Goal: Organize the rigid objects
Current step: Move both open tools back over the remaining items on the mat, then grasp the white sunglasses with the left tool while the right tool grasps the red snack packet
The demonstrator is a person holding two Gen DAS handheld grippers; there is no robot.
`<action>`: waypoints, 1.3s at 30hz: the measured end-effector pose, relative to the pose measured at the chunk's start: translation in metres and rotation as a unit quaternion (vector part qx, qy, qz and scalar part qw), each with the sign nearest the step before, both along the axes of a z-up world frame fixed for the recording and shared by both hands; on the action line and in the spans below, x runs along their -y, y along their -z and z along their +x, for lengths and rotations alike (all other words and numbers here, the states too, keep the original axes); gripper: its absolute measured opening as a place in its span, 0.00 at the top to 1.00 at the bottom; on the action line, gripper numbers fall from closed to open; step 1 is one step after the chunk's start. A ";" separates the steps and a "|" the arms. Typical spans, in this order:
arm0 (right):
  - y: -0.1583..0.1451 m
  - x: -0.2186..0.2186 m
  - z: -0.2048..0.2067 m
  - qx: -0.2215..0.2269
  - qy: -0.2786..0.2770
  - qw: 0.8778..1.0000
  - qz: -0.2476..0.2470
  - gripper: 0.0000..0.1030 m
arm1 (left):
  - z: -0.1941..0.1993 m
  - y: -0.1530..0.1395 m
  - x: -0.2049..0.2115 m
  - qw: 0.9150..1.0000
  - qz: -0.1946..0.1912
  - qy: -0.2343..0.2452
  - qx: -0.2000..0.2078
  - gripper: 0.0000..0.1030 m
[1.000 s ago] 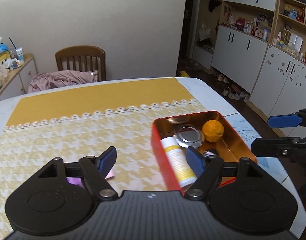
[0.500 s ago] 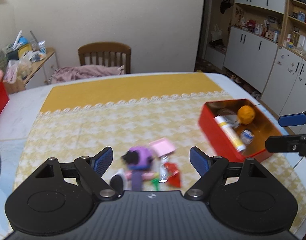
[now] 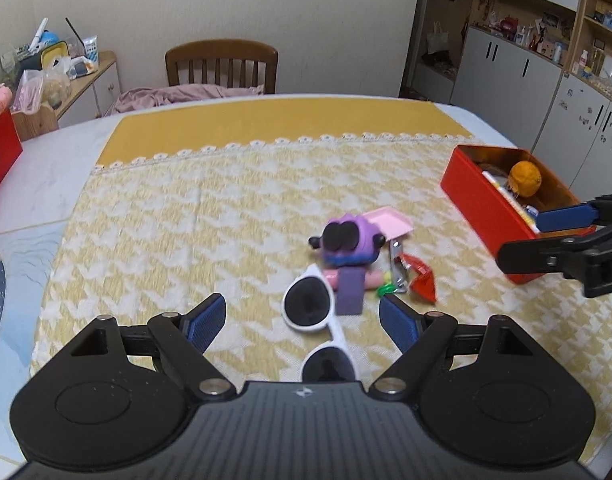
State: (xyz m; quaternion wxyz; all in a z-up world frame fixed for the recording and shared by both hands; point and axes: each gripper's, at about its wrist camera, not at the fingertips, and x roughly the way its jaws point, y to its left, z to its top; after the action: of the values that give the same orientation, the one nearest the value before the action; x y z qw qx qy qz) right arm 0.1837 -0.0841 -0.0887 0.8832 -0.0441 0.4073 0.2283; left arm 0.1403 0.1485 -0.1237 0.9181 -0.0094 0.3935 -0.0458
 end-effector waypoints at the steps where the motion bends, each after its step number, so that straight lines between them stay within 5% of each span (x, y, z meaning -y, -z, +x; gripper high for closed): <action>1: 0.004 -0.004 0.002 -0.004 0.002 1.000 -0.004 0.11 | 0.000 0.003 -0.002 1.000 -0.002 0.005 -0.003 0.18; 17: 0.038 -0.039 0.028 -0.036 0.025 0.998 -0.043 0.39 | 0.000 0.047 0.004 0.997 -0.002 0.066 -0.047 0.20; 24: 0.048 -0.050 0.037 -0.044 0.018 0.998 -0.050 0.55 | 0.000 0.053 0.004 0.996 -0.001 0.073 -0.048 0.28; 32: 0.065 -0.045 0.047 -0.082 0.039 0.995 -0.030 0.61 | 0.001 0.052 0.007 0.996 -0.003 0.070 -0.047 0.37; 39: 0.065 -0.047 0.045 -0.077 0.032 0.996 -0.025 0.72 | 0.000 0.052 0.016 0.995 0.026 0.083 -0.038 0.61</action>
State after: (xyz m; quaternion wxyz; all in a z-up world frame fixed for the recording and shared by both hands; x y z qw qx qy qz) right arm 0.2289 -0.0376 -0.1538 0.8544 -0.0352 0.4811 0.1930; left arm 0.1405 0.1322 -0.1756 0.8955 0.0452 0.4284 -0.1118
